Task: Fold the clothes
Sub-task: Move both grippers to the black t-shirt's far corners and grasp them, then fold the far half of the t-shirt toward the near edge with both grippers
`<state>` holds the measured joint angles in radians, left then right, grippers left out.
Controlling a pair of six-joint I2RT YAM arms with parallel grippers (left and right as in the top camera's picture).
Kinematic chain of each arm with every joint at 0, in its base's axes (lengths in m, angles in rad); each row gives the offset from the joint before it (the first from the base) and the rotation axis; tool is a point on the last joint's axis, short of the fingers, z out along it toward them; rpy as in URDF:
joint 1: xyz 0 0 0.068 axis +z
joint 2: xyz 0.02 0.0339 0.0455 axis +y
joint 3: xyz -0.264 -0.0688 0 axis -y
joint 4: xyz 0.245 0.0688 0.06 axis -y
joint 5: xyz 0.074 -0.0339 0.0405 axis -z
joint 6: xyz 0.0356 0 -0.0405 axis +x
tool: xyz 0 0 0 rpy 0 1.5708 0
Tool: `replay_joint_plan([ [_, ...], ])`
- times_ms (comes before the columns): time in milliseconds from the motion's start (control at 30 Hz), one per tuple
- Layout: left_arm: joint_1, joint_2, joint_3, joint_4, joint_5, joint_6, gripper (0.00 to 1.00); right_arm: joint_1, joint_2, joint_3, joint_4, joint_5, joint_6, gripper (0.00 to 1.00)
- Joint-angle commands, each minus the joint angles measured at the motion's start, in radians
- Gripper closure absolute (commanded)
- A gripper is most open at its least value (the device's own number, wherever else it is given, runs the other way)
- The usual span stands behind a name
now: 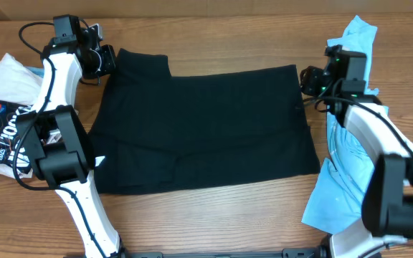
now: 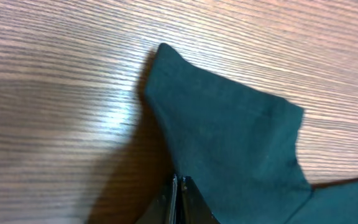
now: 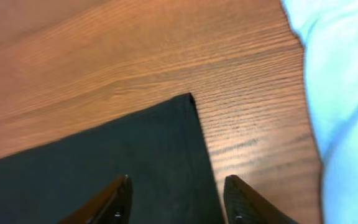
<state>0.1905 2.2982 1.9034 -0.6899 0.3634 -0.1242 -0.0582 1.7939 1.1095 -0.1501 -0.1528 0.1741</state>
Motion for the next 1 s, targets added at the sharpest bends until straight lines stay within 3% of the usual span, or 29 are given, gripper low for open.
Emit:
replay_joint_plan([
  [0, -0.002, -0.027, -0.002, -0.018, -0.007, -0.037, 0.96, -0.003, 0.14, 0.083, 0.0, 0.001, -0.049, 0.46],
  [133, -0.002, -0.027, -0.002, -0.032, -0.007, -0.038, 0.96, -0.003, 0.327, 0.319, -0.148, 0.006, -0.11, 0.4],
  [267, -0.002, -0.027, -0.002, -0.039, -0.008, -0.038, 0.96, -0.003, 0.445, 0.484, -0.185, 0.007, -0.124, 0.39],
  [567, -0.002, -0.027, -0.002, -0.039, -0.008, -0.038, 0.96, 0.0, 0.528, 0.515, -0.175, -0.037, -0.153, 0.41],
  [633, -0.002, -0.027, -0.002, -0.039, -0.008, -0.038, 0.96, 0.004, 0.532, 0.515, -0.163, -0.061, -0.167, 0.46],
  [700, -0.002, -0.027, -0.002, -0.039, -0.008, -0.038, 0.96, 0.014, 0.532, 0.515, -0.156, -0.062, -0.172, 0.58],
  [833, -0.002, -0.027, -0.002, -0.039, -0.008, -0.038, 0.96, 0.024, 0.532, 0.515, -0.156, -0.058, -0.171, 0.84],
  [867, -0.002, -0.027, -0.002, -0.04, -0.008, -0.037, 0.96, 0.024, 0.532, 0.515, -0.151, -0.058, -0.171, 0.94],
  [967, -0.002, -0.027, -0.002, -0.043, -0.008, -0.038, 0.96, 0.018, 0.531, 0.515, -0.153, -0.058, -0.148, 0.96],
])
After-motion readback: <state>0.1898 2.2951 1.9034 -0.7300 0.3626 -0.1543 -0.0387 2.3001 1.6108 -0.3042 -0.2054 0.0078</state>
